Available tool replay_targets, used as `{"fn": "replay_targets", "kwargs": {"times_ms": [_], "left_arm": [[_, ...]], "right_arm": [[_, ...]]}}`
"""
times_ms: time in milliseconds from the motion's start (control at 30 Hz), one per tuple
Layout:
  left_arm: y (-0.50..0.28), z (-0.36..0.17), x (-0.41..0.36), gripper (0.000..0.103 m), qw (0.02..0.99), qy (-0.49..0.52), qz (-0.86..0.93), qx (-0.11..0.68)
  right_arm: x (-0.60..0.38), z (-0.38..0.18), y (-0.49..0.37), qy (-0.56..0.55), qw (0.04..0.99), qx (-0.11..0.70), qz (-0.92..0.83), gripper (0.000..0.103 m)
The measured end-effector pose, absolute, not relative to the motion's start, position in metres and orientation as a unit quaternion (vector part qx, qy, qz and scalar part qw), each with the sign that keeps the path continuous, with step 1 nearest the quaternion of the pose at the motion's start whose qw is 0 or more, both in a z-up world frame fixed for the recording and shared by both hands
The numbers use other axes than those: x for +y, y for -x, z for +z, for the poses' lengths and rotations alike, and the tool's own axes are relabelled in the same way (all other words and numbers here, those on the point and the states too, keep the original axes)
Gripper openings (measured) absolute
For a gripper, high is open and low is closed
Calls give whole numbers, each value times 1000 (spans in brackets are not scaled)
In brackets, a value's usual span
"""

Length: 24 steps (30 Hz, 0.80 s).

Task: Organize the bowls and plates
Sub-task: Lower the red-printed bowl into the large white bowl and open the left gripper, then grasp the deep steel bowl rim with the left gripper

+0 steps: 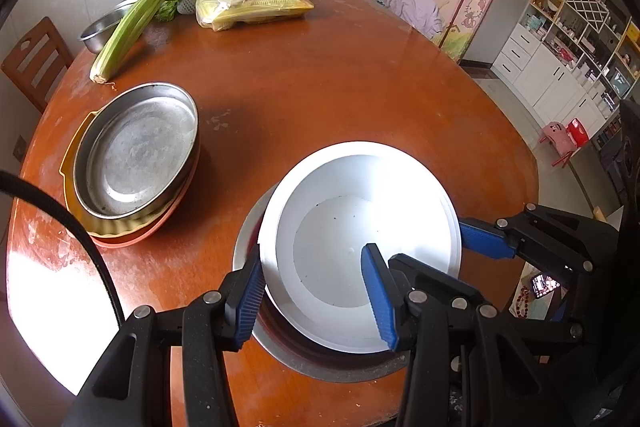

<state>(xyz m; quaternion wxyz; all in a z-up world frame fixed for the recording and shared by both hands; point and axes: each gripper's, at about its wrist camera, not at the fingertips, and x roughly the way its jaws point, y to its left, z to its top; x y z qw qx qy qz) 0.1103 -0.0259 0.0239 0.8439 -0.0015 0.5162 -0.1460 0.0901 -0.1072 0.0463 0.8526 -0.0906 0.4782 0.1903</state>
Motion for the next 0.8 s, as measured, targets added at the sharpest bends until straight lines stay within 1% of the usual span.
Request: {"fn": "replay_targets", "kwargs": {"times_ms": [600,800], "left_arm": [[-106,34,-18,48,857,-1,-138,496],[-106,39,-5,48,865,9,-120,488]], "right_arm": [[-115,48,-90,81,857,473,186,37],[-124,53,-92,66,862,469,180,38]]}}
